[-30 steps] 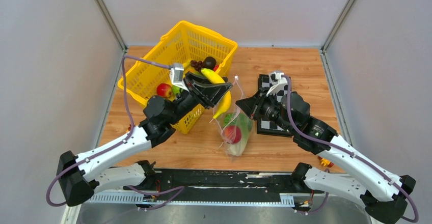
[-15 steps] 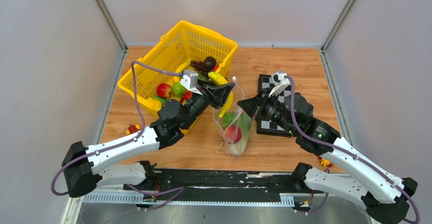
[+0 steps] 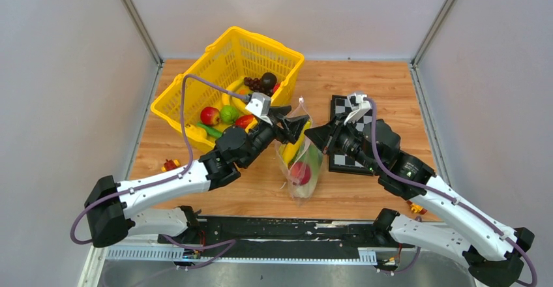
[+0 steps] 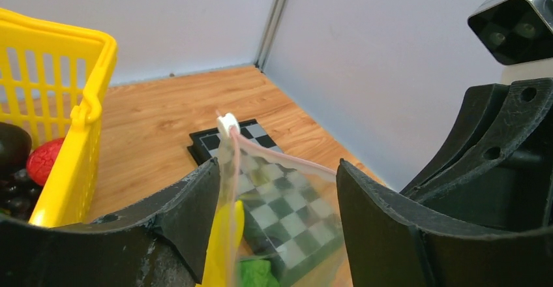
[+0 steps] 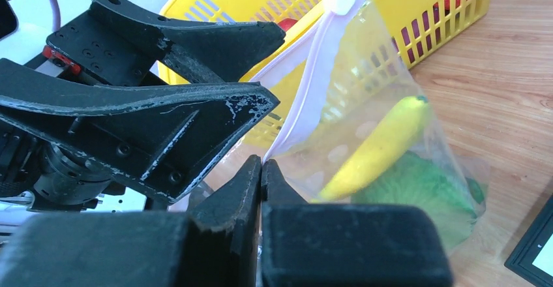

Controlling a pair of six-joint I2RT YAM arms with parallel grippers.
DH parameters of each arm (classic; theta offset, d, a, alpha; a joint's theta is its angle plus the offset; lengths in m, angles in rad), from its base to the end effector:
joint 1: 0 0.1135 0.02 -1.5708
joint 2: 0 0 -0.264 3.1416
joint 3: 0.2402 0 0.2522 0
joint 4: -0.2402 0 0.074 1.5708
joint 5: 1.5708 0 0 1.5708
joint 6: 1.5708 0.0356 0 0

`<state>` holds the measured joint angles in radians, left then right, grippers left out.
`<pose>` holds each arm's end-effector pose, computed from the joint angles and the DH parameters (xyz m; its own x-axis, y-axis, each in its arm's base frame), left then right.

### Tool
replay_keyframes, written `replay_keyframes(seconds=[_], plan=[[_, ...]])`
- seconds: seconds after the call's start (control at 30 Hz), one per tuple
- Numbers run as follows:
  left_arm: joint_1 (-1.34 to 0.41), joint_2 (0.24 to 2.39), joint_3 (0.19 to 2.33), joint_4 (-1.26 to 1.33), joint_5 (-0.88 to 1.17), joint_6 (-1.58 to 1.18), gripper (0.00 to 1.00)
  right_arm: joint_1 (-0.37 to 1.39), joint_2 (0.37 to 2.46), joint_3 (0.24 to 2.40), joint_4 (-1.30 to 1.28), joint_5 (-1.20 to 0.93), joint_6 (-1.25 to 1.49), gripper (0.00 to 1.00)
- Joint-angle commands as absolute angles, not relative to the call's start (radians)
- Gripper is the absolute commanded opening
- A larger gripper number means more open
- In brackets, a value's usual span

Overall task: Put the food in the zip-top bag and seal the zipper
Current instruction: Place the fake fruit in the zipper food storage bag, then pick up the fake fruit from the bin.

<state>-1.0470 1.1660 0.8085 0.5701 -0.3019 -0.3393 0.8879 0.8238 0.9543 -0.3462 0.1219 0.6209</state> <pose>0.1452 -0.2303 0.3494 -0.1273 -0.4150 -0.9009 0.6777 0.6268 -0.3845 0.1185 0.1388 0.3752 -0.5142 0.2830 -0.8096 -0.4867 0.6810 0.5471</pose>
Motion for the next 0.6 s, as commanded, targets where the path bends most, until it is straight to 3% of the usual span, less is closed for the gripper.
replay_keyframes(seconds=[0.0, 0.23, 0.57], plan=[[-1.052, 1.123, 0.88, 0.504, -0.33, -0.286, 0.74, 0.89, 0.808, 0.955, -0.307, 0.139, 0.625, 0.0], [-1.052, 1.049, 0.914, 0.385, -0.347, -0.224, 0.79, 0.889, 0.805, 0.948, -0.305, 0.146, 0.624, 0.0], [-1.021, 0.966, 1.032, 0.024, -0.565, -0.051, 0.97, 0.89, 0.805, 0.946, -0.306, 0.159, 0.62, 0.0]])
